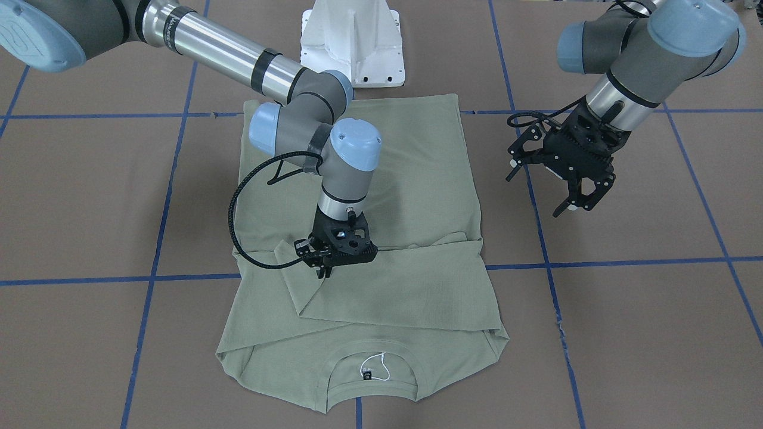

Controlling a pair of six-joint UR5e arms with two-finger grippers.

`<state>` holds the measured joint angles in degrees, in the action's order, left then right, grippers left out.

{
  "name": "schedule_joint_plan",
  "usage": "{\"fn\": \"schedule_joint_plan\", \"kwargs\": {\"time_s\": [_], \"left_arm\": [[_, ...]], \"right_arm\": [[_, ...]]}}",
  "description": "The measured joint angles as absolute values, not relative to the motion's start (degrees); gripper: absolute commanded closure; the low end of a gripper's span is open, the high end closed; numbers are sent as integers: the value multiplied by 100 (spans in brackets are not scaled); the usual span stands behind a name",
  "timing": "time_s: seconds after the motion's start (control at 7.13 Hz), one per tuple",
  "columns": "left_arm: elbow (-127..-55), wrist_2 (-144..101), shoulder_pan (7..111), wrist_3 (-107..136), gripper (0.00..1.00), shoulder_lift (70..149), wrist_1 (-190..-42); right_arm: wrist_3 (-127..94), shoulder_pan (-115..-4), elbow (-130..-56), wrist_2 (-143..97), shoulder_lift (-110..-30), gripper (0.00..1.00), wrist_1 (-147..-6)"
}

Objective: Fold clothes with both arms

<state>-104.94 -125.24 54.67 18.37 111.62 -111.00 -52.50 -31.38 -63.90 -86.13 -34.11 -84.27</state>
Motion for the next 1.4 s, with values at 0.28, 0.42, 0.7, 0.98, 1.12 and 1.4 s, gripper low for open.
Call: {"fn": "schedule_joint_plan", "kwargs": {"time_s": [0.28, 0.42, 0.7, 0.98, 1.12, 1.4], "left_arm": [[-10494, -12524, 5467, 1839, 0, 11162, -11100], [-10494, -12524, 5464, 1843, 0, 11162, -11101], [-10494, -12524, 5460, 1845, 0, 11162, -11101], [-10494, -12524, 5458, 1857, 0, 11162, -11101], [-10494, -12525, 5455, 1871, 0, 11162, -11101], [-10496, -12524, 5451, 1888, 0, 11162, -11100]], "right_arm": [[-5247, -3142, -6403, -8619, -3412, 100, -8452], [-5243, -3167, -6427, -8623, -3418, 100, -8481], [-5118, -3305, -6618, -8645, -3578, 100, -8548], [-4799, -3456, -7040, -8663, -3949, 100, -8703], [-4658, -3523, -7126, -8663, -4070, 100, -8730], [-4353, -3673, -7198, -8658, -4228, 100, -8736]]}}
